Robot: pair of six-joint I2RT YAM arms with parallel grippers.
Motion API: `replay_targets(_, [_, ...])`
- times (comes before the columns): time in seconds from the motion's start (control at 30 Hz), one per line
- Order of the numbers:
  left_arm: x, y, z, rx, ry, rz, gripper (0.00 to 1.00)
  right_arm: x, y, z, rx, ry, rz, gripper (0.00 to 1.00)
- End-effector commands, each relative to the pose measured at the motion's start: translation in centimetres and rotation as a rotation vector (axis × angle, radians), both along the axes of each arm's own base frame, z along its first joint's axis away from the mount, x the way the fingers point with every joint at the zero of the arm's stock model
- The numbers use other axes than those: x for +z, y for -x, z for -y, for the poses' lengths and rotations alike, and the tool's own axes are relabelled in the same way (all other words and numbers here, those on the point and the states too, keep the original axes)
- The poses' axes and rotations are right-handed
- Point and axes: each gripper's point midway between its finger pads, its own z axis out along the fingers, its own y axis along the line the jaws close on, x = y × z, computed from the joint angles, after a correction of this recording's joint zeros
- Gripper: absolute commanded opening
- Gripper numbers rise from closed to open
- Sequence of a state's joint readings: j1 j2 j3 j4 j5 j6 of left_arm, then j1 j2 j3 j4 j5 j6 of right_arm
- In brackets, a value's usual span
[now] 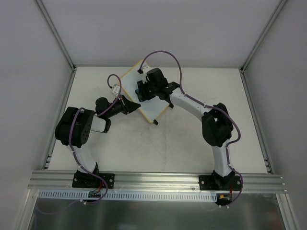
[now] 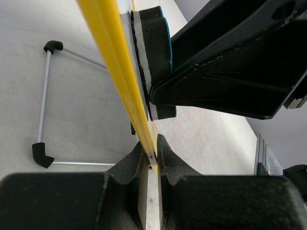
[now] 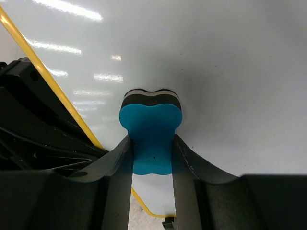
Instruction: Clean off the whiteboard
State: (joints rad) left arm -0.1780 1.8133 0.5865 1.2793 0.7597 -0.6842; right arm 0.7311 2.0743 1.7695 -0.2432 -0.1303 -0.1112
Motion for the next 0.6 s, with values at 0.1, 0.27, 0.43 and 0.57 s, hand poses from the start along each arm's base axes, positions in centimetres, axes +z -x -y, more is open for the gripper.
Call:
replay_targets(0.1, [6.0,1.3,1.9,-0.130,-0.005,0.401,0.00,-4.3,0.9,2.5,-0.062,0.010,-0.094,0.00])
replay_targets(0.27, [5.9,1.4,1.9,-0.132,-0.007,0.401,0.00,-6.3,0.6,5.8,-0.138,-0.007,-0.142,0.00])
replay_targets(0.43, [5.9,1.4,1.9,-0.133,-0.007,0.402,0.00,-7.6,-0.3,8.5,-0.195,0.004,-0.160,0.00])
replay_targets(0.57, [6.0,1.4,1.9,-0.132,-0.006,0.403,0.00,-8.2,-1.0,10.1,-0.252,-0.024,-0.208,0.00])
